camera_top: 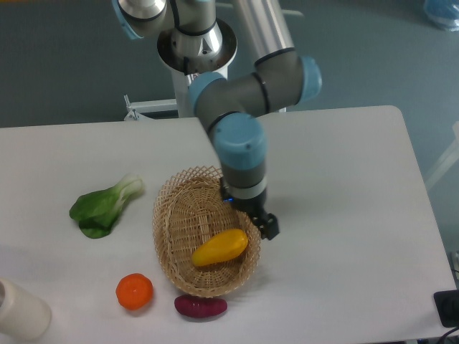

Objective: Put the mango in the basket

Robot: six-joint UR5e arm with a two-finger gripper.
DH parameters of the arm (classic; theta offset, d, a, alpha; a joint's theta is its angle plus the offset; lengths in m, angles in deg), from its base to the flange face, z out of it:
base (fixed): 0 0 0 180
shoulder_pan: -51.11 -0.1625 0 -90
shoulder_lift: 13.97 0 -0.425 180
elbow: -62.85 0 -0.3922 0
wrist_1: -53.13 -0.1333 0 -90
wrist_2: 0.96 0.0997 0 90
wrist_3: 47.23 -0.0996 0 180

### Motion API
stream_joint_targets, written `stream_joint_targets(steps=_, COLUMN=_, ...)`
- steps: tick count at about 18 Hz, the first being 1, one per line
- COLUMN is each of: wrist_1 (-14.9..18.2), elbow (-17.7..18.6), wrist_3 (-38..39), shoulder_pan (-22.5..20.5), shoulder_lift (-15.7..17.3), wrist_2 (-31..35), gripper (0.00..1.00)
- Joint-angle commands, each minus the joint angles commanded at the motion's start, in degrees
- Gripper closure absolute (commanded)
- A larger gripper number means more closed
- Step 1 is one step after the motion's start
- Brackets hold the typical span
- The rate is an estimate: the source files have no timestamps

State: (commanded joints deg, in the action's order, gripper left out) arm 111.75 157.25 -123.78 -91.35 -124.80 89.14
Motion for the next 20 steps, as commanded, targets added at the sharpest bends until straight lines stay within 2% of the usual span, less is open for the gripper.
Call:
stream_joint_targets(steps=4, wrist_1=3.87, elbow=-4.75, wrist_3=-5.78, shoulder_pan=-2.38, shoulder_lift=-0.88, wrist_2=-0.19, gripper=0.00)
stream_joint_targets(steps=12, wrist_1=3.44, elbow=-5.72, wrist_3=-17.13, shoulder_pan=-8.97, shoulder_lift=-2.02, wrist_2=-0.36, gripper=0.00)
stream_joint_targets(steps=20, wrist_1=3.18, elbow=-6.34, wrist_3=-18.46, shoulder_pan=-11.53, shoulder_lift=-3.34, wrist_2=-0.36, gripper=0.00)
